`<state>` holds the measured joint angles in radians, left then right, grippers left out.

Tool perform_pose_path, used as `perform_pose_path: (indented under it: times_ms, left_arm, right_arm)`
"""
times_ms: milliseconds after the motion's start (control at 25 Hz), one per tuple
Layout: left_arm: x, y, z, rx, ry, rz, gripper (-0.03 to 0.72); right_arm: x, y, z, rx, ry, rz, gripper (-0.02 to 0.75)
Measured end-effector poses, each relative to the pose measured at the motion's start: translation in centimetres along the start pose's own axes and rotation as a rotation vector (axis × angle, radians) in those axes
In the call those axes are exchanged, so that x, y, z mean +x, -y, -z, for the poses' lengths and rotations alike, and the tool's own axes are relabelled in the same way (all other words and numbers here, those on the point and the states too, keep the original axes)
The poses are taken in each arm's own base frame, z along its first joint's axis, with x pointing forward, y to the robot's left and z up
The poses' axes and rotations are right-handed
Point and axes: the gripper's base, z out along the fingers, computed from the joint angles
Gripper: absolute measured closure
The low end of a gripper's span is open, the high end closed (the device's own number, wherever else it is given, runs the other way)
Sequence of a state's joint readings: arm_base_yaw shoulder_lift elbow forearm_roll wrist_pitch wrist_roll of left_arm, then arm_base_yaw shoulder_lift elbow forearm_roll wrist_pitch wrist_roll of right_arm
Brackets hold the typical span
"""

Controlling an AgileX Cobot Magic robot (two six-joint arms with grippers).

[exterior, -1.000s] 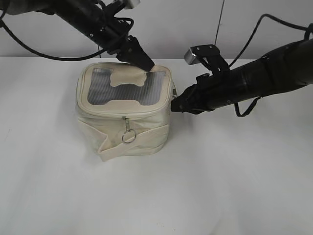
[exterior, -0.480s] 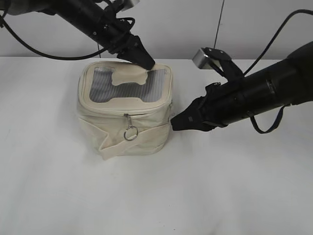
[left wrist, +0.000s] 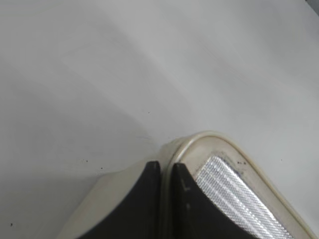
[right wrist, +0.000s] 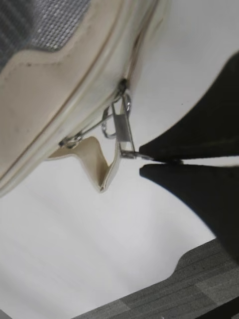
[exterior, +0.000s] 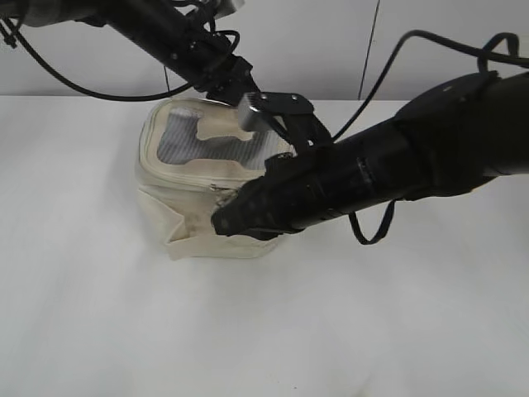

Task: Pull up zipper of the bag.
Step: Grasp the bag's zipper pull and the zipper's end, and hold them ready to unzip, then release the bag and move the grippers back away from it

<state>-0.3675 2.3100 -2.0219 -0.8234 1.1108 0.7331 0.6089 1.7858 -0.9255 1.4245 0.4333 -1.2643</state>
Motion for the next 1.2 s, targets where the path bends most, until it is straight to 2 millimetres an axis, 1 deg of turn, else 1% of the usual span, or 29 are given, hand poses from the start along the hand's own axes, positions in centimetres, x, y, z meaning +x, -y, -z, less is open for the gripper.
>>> perform_pose_path:
  times_ms: [160, 280, 400, 480, 520, 560, 680, 760, 800, 920, 1040, 1160, 1200]
  left_arm:
    - [-0.1, 0.4, -0.4, -0.004, -0.003, -0.012, 0.661]
    - [-0.1, 0.4, -0.4, -0.005, -0.003, -0.013, 0.661]
    - [-0.1, 0.4, -0.4, -0.006, -0.002, 0.002, 0.661]
    - [-0.1, 0.4, -0.4, -0.006, -0.002, 0.006, 0.661]
    - [-0.1, 0.4, -0.4, -0.007, 0.0, 0.009, 0.653]
    - [-0.2, 0.4, -0.4, -0.01, 0.005, 0.011, 0.636]
    - [-0.6, 0.3, -0.3, -0.023, 0.053, 0.042, 0.517]
    - [-0.8, 0.4, 0.3, -0.027, 0.065, 0.053, 0.461]
    - [-1.0, 0.5, 0.8, -0.031, 0.075, 0.063, 0.449]
    - [-1.7, 1.3, 2.7, -0.058, 0.095, 0.079, 0.468]
    - [-2.1, 2.5, 4.9, -0.096, 0.085, 0.071, 0.492]
    - [-1.9, 4.4, 7.2, -0.127, 0.079, 0.06, 0.499]
    - [-1.8, 5.3, 8.3, -0.142, 0.084, 0.056, 0.501]
  right_arm:
    - [-0.9, -1.6, -1.4, 0.003, 0.014, 0.046, 0.729]
    - [-1.1, -1.8, -2.1, 0.0, 0.012, 0.05, 0.729]
    - [-1.1, -1.7, -2.1, 0.002, 0.006, 0.011, 0.729]
    - [-1.0, -1.7, -2.1, 0.003, -0.005, -0.024, 0.707]
    - [-0.9, -1.7, -2.1, -0.004, -0.018, -0.032, 0.666]
    - [-0.7, -1.9, -2.1, -0.021, -0.047, -0.044, 0.603]
    - [0.2, -2.2, -1.6, -0.051, -0.161, -0.036, 0.393]
    - [0.4, -1.9, -0.8, -0.033, -0.21, -0.036, 0.33]
    - [0.3, -1.8, -0.1, -0.025, -0.233, -0.041, 0.319]
    - [-0.4, -1.6, 2.3, 0.027, -0.229, -0.053, 0.316]
    - [-1.0, -2.2, 5.2, 0.082, -0.222, -0.068, 0.316]
    - [-0.7, -2.9, 8.3, 0.147, -0.221, -0.072, 0.316]
    - [-0.2, -3.0, 9.2, 0.172, -0.236, -0.075, 0.316]
